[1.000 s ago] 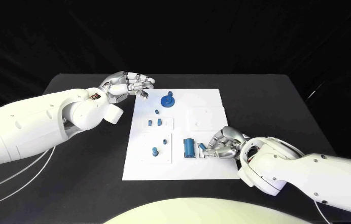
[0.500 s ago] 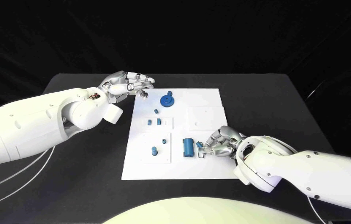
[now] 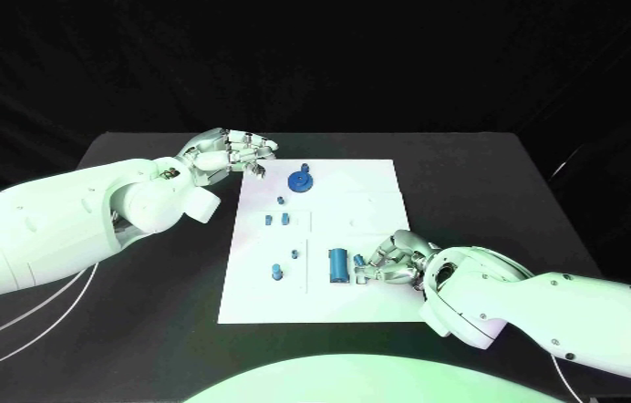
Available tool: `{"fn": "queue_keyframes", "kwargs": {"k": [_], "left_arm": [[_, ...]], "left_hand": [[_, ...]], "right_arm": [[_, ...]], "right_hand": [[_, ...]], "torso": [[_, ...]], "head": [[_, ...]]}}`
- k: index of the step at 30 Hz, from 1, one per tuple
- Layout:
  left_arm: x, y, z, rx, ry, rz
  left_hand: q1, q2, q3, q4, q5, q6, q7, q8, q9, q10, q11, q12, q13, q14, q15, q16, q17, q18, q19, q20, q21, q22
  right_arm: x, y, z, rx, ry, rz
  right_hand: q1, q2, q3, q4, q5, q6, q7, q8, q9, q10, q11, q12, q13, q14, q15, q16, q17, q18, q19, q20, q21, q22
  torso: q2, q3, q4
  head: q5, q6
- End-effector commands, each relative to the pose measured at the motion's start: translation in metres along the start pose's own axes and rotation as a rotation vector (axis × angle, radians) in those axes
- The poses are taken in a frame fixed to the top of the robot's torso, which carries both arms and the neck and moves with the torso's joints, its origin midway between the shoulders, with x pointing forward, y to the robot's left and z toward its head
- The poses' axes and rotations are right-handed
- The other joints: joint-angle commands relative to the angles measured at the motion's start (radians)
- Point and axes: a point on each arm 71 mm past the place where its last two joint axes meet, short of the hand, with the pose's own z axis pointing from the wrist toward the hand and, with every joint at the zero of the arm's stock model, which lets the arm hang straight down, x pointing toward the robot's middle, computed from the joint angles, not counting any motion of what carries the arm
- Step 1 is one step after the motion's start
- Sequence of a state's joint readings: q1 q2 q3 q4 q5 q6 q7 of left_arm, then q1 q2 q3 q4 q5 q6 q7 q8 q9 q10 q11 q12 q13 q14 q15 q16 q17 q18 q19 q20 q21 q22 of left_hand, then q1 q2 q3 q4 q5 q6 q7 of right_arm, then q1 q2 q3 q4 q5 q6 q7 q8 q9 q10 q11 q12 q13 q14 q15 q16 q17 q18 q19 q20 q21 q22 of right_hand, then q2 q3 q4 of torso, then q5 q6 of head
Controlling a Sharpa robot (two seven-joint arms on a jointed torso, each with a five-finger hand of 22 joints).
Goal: Assemble the parts on the task board
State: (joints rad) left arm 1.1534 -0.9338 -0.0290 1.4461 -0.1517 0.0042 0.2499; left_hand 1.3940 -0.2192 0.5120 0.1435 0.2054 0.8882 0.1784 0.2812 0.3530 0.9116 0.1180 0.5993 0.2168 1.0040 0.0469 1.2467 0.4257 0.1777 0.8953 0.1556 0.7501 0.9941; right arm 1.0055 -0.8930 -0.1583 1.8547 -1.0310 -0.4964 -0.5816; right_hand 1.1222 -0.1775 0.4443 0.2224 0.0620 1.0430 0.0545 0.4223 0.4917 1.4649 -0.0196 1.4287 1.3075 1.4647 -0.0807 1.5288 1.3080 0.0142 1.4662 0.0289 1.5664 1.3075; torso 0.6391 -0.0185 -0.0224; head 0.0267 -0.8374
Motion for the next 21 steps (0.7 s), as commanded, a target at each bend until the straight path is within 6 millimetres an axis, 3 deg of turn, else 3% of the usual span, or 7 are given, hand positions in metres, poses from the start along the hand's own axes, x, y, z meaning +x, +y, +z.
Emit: {"fn": "queue_keyframes", "kwargs": {"k": [1, 11, 21], "left_arm": [[0.0021, -0.0006, 0.0002, 0.003, 0.02, -0.009], [0.0016, -0.0004, 0.0002, 0.002, 0.02, -0.008], [0.0004, 0.0001, 0.0001, -0.002, 0.017, -0.008]], "left_hand": [[0.004, 0.008, 0.001, 0.003, 0.0, -0.007, 0.001, 0.004, 0.001, -0.008, -0.002, 0.004, -0.002, -0.003, 0.005, -0.002, 0.001, 0.006, 0.009, -0.001, -0.005, -0.001], [0.004, 0.008, 0.001, 0.003, 0.0, -0.007, 0.001, 0.004, 0.001, -0.008, -0.002, 0.004, -0.002, -0.003, 0.005, -0.002, 0.001, 0.006, 0.009, -0.001, -0.005, -0.001], [0.005, 0.008, 0.001, 0.003, 0.0, -0.007, 0.001, 0.005, 0.001, -0.009, -0.002, 0.004, -0.002, -0.003, 0.005, -0.003, 0.001, 0.006, 0.01, -0.001, -0.006, -0.002]], "right_arm": [[0.0027, 0.0009, -0.0023, -0.016, 0.024, -0.018], [0.0018, 0.0012, -0.0056, -0.032, 0.018, -0.025], [0.0025, 0.0029, -0.0071, -0.047, 0.02, -0.03]], "right_hand": [[-0.009, 0.002, 0.002, 0.007, -0.003, 0.005, 0.003, -0.001, 0.003, 0.058, 0.004, 0.006, 0.198, 0.091, 0.004, 0.008, 0.192, -0.014, 0.105, 0.003, 0.004, 0.263], [-0.001, 0.016, 0.011, -0.003, -0.002, 0.012, -0.003, 0.004, 0.006, 0.06, -0.001, 0.009, 0.2, 0.092, -0.001, 0.01, 0.196, -0.014, 0.105, 0.0, 0.004, 0.263], [-0.02, 0.01, 0.002, 0.001, -0.004, 0.011, -0.001, 0.005, 0.007, 0.059, 0.0, 0.007, 0.199, 0.092, -0.001, 0.01, 0.196, -0.014, 0.105, -0.001, 0.004, 0.263]], "torso": [[0.0, 0.0001, -0.0005], [0.0, 0.0002, -0.0005], [0.0, -0.0008, -0.0003]], "head": [[0.001, -0.002], [0.003, -0.002], [0.002, -0.004]]}}
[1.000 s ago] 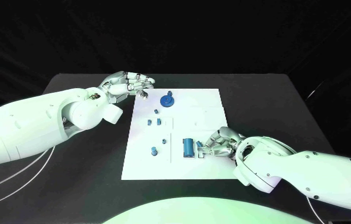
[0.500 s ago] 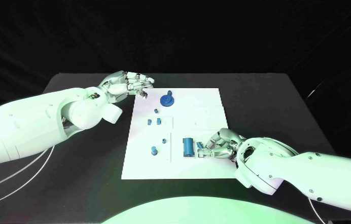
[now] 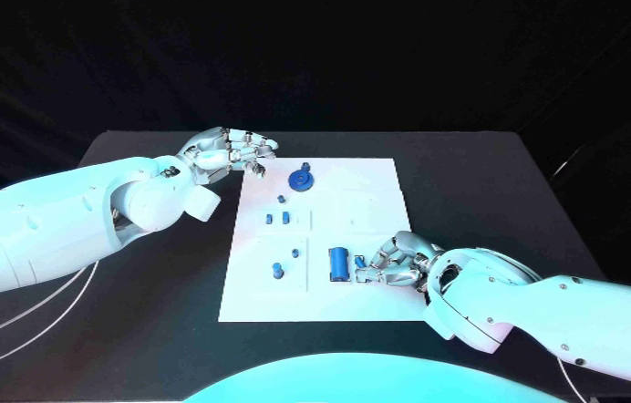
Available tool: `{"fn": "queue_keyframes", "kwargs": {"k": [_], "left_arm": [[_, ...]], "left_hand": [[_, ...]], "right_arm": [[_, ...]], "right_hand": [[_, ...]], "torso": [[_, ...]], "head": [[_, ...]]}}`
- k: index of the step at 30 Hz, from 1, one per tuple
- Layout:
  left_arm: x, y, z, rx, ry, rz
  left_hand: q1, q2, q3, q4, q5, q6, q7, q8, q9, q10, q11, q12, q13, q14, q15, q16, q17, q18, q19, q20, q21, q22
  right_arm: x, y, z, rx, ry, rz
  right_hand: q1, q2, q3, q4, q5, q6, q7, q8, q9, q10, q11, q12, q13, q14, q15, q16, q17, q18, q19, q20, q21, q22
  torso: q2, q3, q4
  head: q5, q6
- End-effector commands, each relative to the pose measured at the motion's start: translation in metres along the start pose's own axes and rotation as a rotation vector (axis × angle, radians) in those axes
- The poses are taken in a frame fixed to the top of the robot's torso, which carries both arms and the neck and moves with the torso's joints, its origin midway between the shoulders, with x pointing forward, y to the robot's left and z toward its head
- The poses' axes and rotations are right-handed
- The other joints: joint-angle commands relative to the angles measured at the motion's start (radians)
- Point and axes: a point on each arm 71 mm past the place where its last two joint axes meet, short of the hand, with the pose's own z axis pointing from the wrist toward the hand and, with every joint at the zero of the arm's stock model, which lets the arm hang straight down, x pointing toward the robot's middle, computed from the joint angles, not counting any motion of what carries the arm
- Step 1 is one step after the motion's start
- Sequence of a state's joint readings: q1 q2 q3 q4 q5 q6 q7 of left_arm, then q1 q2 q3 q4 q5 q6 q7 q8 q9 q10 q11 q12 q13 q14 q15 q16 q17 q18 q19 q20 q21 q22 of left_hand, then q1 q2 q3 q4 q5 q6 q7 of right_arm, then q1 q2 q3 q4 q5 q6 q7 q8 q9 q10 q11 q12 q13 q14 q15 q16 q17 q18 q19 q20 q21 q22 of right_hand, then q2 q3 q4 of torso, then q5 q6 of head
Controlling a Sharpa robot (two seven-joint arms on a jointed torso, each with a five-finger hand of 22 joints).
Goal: Assemble the parts on the task board
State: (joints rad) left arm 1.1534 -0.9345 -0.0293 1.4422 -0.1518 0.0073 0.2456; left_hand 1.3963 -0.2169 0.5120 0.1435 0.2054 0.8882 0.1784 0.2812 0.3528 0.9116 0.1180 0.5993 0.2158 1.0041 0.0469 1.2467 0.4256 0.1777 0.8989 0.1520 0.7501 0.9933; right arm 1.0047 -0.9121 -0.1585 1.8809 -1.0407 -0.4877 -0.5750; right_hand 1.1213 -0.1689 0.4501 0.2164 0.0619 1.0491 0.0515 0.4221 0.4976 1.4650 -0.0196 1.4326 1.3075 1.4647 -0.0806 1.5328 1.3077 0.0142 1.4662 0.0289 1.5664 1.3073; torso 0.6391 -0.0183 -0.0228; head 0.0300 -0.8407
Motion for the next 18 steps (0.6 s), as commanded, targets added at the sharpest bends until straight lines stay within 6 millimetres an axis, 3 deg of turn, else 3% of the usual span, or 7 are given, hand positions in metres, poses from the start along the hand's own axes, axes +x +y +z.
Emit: {"fn": "queue_keyframes", "kwargs": {"k": [1, 9, 18], "left_arm": [[0.0019, -0.0005, 0.0004, 0.003, 0.019, -0.008], [0.0018, -0.0005, 0.0005, 0.003, 0.017, -0.008], [0.0017, -0.0003, 0.0006, 0.002, 0.017, -0.007]], "left_hand": [[0.003, 0.005, 0.001, 0.003, 0.0, -0.007, 0.001, 0.005, 0.001, -0.009, -0.002, 0.004, -0.001, -0.003, 0.005, -0.003, 0.001, 0.006, 0.006, 0.003, -0.006, -0.001], [0.003, 0.005, 0.001, 0.003, 0.0, -0.007, 0.001, 0.005, 0.001, -0.009, -0.002, 0.004, -0.001, -0.003, 0.005, -0.003, 0.001, 0.006, 0.006, 0.003, -0.006, -0.001], [0.003, 0.006, 0.001, 0.004, 0.001, -0.008, 0.001, 0.005, 0.001, -0.009, -0.001, 0.004, -0.001, -0.004, 0.005, -0.003, 0.001, 0.006, 0.007, 0.003, -0.007, -0.001]], "right_arm": [[0.0017, 0.0028, -0.0007, -0.031, 0.011, -0.022], [0.0007, 0.0009, 0.0014, -0.022, 0.013, -0.034], [0.0032, 0.0025, 0.003, -0.021, 0.035, -0.049]], "right_hand": [[-0.021, 0.002, -0.004, 0.008, -0.004, 0.005, 0.002, 0.005, 0.001, 0.06, 0.0, 0.004, 0.199, 0.092, -0.001, 0.005, 0.196, -0.014, 0.105, -0.001, 0.004, 0.264], [-0.065, 0.009, -0.02, 0.033, -0.003, 0.005, 0.003, 0.007, 0.003, 0.06, 0.001, 0.003, 0.2, 0.092, 0.0, 0.006, 0.197, -0.014, 0.105, -0.001, 0.004, 0.264], [-0.076, 0.005, -0.027, 0.038, -0.004, 0.003, 0.004, 0.006, 0.003, 0.059, 0.001, -0.001, 0.198, 0.091, 0.001, 0.004, 0.193, -0.014, 0.105, 0.0, 0.004, 0.264]], "torso": [[0.0, -0.0011, 0.0002], [0.0, -0.0008, 0.0011], [0.0, -0.0003, 0.0003]], "head": [[-0.001, 0.0], [-0.003, 0.001], [-0.004, 0.002]]}}
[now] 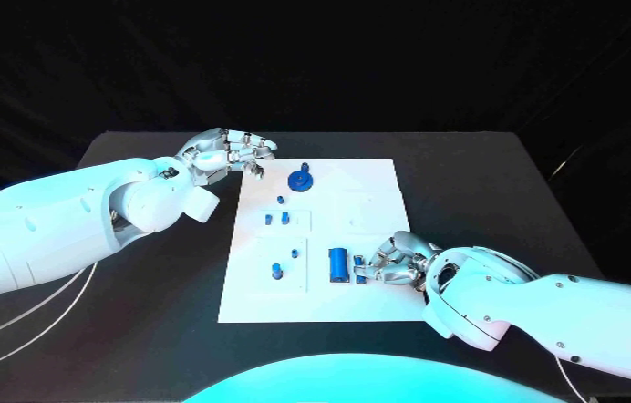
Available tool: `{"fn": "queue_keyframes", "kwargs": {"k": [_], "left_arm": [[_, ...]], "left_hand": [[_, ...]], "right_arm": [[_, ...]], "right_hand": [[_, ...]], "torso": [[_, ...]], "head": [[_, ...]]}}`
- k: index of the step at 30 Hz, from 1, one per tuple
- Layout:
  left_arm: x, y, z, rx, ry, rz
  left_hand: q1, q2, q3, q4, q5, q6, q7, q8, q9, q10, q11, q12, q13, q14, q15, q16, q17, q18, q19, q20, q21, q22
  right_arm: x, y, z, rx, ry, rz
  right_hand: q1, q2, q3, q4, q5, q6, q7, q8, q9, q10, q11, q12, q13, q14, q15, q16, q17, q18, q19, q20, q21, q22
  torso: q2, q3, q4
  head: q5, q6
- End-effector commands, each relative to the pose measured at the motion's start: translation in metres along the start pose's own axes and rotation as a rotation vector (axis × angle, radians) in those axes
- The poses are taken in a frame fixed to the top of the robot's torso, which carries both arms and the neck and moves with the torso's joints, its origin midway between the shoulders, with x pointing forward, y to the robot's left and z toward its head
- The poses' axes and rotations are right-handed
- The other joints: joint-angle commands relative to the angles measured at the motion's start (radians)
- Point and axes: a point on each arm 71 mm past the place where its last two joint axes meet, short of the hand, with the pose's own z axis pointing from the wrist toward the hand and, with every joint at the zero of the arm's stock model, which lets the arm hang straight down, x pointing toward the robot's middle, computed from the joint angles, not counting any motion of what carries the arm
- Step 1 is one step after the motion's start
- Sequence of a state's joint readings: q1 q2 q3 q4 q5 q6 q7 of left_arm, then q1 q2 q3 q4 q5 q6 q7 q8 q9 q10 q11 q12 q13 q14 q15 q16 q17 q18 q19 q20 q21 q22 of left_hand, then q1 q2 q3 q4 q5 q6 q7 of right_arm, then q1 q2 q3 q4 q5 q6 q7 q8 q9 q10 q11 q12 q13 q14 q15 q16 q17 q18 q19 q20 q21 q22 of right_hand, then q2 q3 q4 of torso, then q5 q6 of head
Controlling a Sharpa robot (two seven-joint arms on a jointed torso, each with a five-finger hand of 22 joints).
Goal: Assemble the parts on the task board
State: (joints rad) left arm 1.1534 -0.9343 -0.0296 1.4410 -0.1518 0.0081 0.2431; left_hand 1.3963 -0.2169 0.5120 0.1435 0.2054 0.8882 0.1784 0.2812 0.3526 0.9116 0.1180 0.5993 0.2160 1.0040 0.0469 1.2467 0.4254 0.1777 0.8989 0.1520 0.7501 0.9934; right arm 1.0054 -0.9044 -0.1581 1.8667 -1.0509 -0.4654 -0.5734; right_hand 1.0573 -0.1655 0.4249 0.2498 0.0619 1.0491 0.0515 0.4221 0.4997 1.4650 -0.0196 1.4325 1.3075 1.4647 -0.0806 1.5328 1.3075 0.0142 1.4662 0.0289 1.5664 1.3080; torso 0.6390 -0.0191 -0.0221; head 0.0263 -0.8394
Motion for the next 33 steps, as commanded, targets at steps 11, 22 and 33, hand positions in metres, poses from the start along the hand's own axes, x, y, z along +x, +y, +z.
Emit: {"fn": "queue_keyframes", "kwargs": {"k": [11, 22, 33], "left_arm": [[0.002, -0.001, 0.0, 0.003, 0.016, -0.007], [0.0, 0.0, 0.0, -0.001, 0.012, -0.005], [0.0, 0.0, 0.0, -0.002, 0.01, -0.004]], "left_hand": [[0.004, 0.008, 0.002, 0.005, 0.001, -0.008, 0.002, 0.005, 0.002, -0.009, -0.001, 0.005, -0.001, -0.004, 0.005, -0.003, 0.002, 0.006, 0.007, 0.003, -0.007, -0.002], [0.005, 0.009, 0.002, 0.004, 0.001, -0.008, 0.002, 0.005, 0.002, -0.009, -0.001, 0.005, -0.002, -0.004, 0.005, -0.004, 0.002, 0.006, 0.008, 0.003, -0.008, -0.002], [0.005, 0.009, 0.002, 0.004, 0.001, -0.008, 0.002, 0.005, 0.002, -0.009, -0.001, 0.005, -0.002, -0.004, 0.005, -0.004, 0.002, 0.006, 0.008, 0.003, -0.008, -0.002]], "right_arm": [[0.003, 0.0, -0.001, -0.026, 0.045, -0.039], [-0.001, -0.006, -0.005, -0.038, 0.069, -0.023], [-0.004, -0.012, -0.004, -0.027, 0.077, -0.031]], "right_hand": [[0.018, -0.032, -0.015, -0.028, -0.003, -0.002, 0.003, 0.007, 0.003, 0.057, 0.001, -0.004, 0.198, 0.091, 0.0, 0.003, 0.191, -0.014, 0.105, -0.001, 0.004, 0.263], [-0.015, -0.052, -0.116, 0.018, -0.004, -0.001, 0.003, 0.01, 0.006, 0.057, 0.001, -0.006, 0.198, 0.091, 0.0, 0.002, 0.192, -0.014, 0.105, 0.0, 0.004, 0.263], [0.055, -0.039, -0.151, 0.003, -0.003, -0.004, 0.003, 0.01, 0.007, 0.057, 0.0, -0.006, 0.199, 0.091, 0.0, 0.002, 0.192, -0.014, 0.105, -0.001, 0.004, 0.263]], "torso": [[0.0, 0.0, 0.0004], [0.0, 0.001, -0.0011], [0.0, 0.0006, -0.0006]], "head": [[0.001, 0.001], [0.005, 0.002], [0.004, 0.002]]}}
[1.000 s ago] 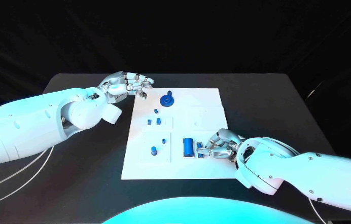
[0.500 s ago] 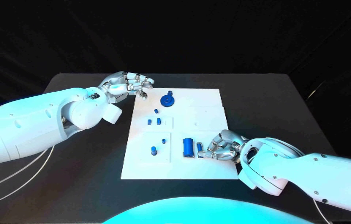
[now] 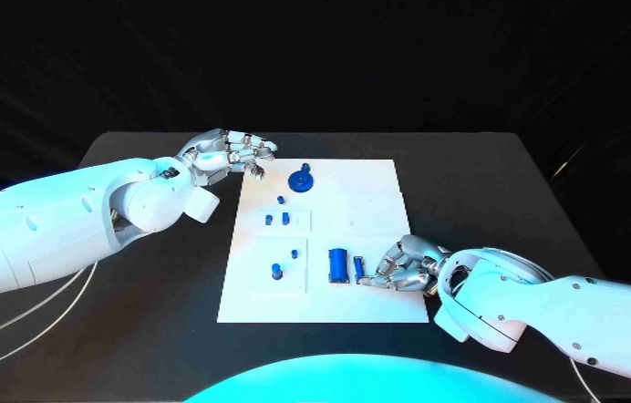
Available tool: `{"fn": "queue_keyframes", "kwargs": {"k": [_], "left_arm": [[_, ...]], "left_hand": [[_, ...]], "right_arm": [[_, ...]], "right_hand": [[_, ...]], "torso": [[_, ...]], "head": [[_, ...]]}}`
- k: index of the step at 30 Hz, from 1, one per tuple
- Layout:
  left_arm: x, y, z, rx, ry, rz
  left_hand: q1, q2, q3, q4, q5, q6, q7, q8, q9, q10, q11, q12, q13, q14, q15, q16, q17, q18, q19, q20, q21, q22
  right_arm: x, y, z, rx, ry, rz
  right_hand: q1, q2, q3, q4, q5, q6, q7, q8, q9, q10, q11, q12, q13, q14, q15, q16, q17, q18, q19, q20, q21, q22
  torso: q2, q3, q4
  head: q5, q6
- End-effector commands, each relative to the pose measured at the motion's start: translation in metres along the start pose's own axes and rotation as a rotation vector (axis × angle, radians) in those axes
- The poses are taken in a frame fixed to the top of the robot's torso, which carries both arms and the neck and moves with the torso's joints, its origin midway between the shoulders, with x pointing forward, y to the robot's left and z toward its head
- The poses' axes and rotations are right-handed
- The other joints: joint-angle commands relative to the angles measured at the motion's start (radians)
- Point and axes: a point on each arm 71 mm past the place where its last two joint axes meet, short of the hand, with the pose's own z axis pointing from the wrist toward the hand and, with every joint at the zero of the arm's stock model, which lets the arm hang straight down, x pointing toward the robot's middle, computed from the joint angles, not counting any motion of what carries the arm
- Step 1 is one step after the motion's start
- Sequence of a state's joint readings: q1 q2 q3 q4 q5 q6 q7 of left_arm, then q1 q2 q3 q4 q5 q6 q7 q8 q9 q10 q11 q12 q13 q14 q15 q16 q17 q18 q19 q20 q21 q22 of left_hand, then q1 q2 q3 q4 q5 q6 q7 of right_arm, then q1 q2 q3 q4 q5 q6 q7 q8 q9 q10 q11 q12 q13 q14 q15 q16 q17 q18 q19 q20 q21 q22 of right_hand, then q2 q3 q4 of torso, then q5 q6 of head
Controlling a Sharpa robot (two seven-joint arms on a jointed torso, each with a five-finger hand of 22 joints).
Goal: Assemble the parts on the task board
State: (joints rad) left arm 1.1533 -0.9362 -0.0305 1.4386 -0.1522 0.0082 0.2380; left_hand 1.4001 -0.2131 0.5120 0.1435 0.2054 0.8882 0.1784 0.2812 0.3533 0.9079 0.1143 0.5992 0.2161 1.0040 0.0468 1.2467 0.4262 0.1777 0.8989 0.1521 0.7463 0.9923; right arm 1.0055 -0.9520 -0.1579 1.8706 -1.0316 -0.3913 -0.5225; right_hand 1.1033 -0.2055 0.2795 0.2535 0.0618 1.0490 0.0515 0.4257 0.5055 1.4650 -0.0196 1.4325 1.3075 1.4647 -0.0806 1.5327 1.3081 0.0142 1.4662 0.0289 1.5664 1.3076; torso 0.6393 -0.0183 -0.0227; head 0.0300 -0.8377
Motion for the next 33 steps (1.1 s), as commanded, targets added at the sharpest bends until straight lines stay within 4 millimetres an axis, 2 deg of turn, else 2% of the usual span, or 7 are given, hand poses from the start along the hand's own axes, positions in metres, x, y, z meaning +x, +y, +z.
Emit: {"fn": "queue_keyframes", "kwargs": {"k": [1, 8, 14, 17, 31, 33], "left_arm": [[0.002, -0.001, 0.0, 0.005, 0.014, -0.005], [0.002, -0.001, 0.0, 0.005, 0.014, -0.005], [0.002, -0.001, 0.0, 0.004, 0.015, -0.005], [0.002, 0.0, 0.0, 0.004, 0.014, -0.005], [0.002, 0.0, 0.0, 0.005, 0.013, -0.005], [0.002, 0.0, 0.0, 0.008, 0.012, -0.005]], "left_hand": [[0.001, 0.005, 0.002, 0.004, 0.001, -0.008, 0.002, 0.005, 0.001, -0.006, 0.002, 0.005, -0.002, -0.004, 0.005, -0.004, 0.001, 0.006, 0.008, 0.003, -0.004, -0.001], [0.001, 0.005, 0.002, 0.004, 0.001, -0.008, 0.002, 0.005, 0.001, -0.006, 0.002, 0.005, -0.002, -0.004, 0.005, -0.004, 0.001, 0.006, 0.008, 0.003, -0.004, -0.001], [0.001, 0.005, 0.002, 0.004, 0.001, -0.008, 0.002, 0.005, 0.001, -0.006, 0.002, 0.005, -0.002, -0.004, 0.005, -0.004, 0.001, 0.006, 0.008, 0.003, -0.004, -0.001], [0.001, 0.005, 0.002, 0.004, 0.001, -0.008, 0.002, 0.005, 0.001, -0.006, 0.002, 0.005, -0.002, -0.004, 0.005, -0.004, 0.001, 0.006, 0.008, 0.003, -0.004, -0.001], [0.006, 0.008, 0.004, 0.004, 0.002, -0.009, 0.001, 0.006, 0.001, -0.006, 0.002, 0.006, -0.002, -0.004, 0.005, -0.004, 0.002, 0.006, 0.009, 0.002, -0.005, -0.002], [0.006, 0.008, 0.004, 0.004, 0.002, -0.009, 0.001, 0.006, 0.001, -0.006, 0.002, 0.006, -0.002, -0.004, 0.005, -0.004, 0.002, 0.006, 0.009, 0.002, -0.005, -0.002]], "right_arm": [[0.002, 0.001, 0.0, -0.019, 0.028, -0.014], [0.001, 0.001, 0.006, -0.006, 0.008, -0.02], [0.0, 0.003, 0.011, -0.001, -0.009, -0.019], [-0.001, 0.003, 0.013, 0.003, -0.015, -0.017], [-0.002, 0.004, 0.012, -0.024, -0.022, -0.002], [-0.005, 0.005, 0.011, -0.065, -0.036, 0.035]], "right_hand": [[0.01, 0.003, -0.005, -0.001, -0.003, -0.004, 0.003, 0.006, 0.001, 0.058, 0.0, -0.005, 0.199, 0.091, 0.0, 0.003, 0.192, -0.014, 0.105, -0.001, 0.004, 0.263], [0.024, 0.025, -0.002, 0.002, -0.002, -0.003, 0.002, 0.006, 0.0, 0.059, 0.0, -0.003, 0.2, 0.091, 0.0, 0.004, 0.195, -0.014, 0.105, -0.001, 0.004, 0.263], [0.025, 0.03, -0.001, 0.004, -0.003, -0.002, 0.003, 0.006, 0.0, 0.059, 0.0, -0.004, 0.2, 0.092, 0.0, 0.004, 0.195, -0.014, 0.105, -0.001, 0.004, 0.263], [0.02, 0.037, -0.003, 0.011, -0.003, -0.001, 0.003, 0.006, 0.0, 0.06, 0.001, 0.0, 0.202, 0.092, 0.0, 0.005, 0.198, -0.014, 0.105, -0.001, 0.004, 0.263], [0.031, 0.029, -0.009, 0.007, -0.003, -0.002, 0.002, 0.006, 0.0, 0.06, 0.0, -0.001, 0.201, 0.092, 0.0, 0.004, 0.196, -0.014, 0.105, -0.001, 0.004, 0.263], [0.031, 0.014, -0.025, 0.008, -0.003, -0.01, 0.006, 0.001, -0.002, 0.058, 0.002, -0.006, 0.2, 0.09, 0.001, 0.0, 0.189, -0.014, 0.105, 0.0, 0.004, 0.263]], "torso": [[0.0, -0.0003, -0.0001], [0.0, -0.001, 0.0007], [0.0, -0.0002, 0.0021], [0.0, -0.0011, 0.0012], [-0.001, 0.0004, -0.0001], [-0.002, 0.0001, -0.0004]], "head": [[0.0, 0.001], [-0.001, -0.001], [-0.001, 0.001], [-0.001, 0.001], [-0.002, 0.005], [-0.004, 0.008]]}}
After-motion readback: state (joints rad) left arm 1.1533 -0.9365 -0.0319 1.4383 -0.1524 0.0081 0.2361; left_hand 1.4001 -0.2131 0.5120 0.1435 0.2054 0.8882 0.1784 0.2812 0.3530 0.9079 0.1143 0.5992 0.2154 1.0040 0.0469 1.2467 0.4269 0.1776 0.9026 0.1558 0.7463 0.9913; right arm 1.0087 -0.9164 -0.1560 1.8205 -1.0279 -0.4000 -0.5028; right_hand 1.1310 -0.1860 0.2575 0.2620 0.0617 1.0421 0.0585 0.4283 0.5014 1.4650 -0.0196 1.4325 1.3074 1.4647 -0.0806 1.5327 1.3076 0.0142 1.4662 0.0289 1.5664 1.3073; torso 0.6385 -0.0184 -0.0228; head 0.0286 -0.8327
